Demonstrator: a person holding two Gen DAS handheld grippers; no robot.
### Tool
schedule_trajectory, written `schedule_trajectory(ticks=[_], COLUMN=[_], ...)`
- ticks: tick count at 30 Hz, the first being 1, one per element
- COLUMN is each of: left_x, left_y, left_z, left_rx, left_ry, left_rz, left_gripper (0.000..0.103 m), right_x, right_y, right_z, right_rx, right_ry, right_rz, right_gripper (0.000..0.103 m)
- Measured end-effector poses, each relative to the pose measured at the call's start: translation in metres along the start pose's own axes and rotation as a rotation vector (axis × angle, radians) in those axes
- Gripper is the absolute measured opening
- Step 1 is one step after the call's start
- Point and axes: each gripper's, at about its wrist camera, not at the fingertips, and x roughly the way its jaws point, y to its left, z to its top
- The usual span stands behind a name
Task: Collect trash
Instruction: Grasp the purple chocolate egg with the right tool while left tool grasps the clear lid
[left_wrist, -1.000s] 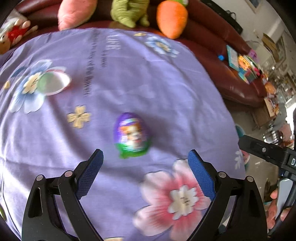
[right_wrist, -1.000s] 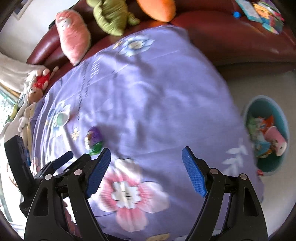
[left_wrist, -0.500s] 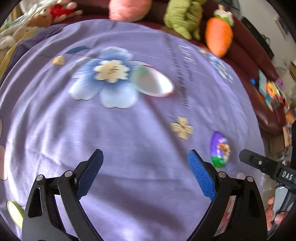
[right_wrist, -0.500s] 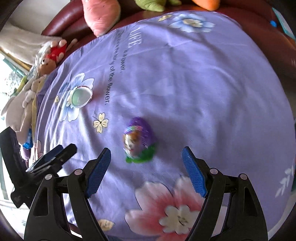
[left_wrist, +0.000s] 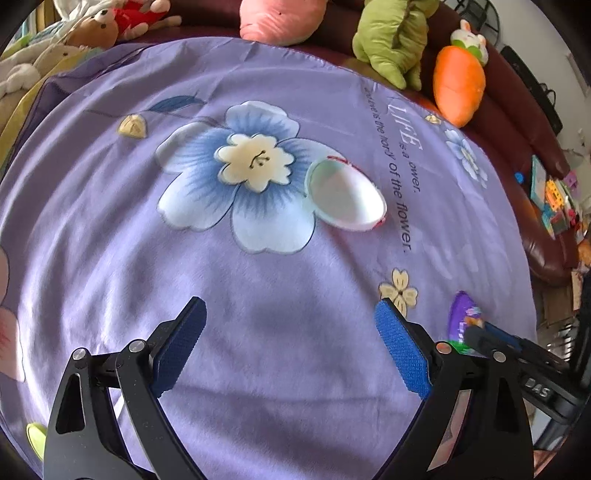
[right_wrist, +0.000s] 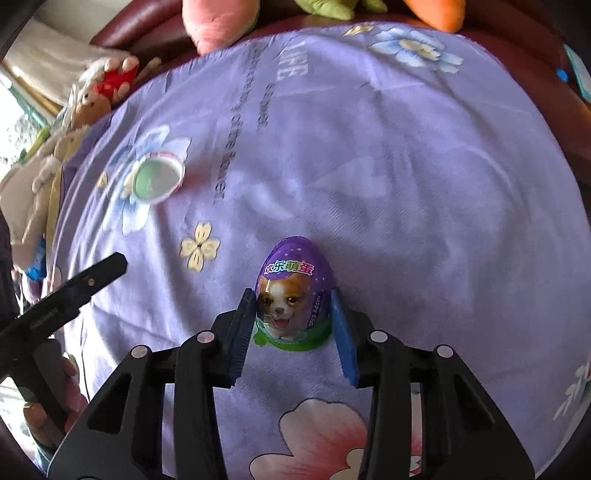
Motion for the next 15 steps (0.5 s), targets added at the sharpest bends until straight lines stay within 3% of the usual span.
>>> schedule_trajectory(ticks=[8,15], left_x=[0.019,0.044], left_y=[-0.030,-0.042], left_z=[0.035,0.052], left_rx=[0.044,0.071], left_ry=[-0.007,0.006], left_rz=[-0.015,0.032], left_gripper=[0.093,0.093], right_x=[-0.019,-0.020], right_y=[-0.020,-0.026], right_z=[0.017,0.023], right_rx=[0.053,0.067], right_ry=[-0.038,-0.041], right_rz=[0.023,0.049], right_gripper=[0.039,0.039])
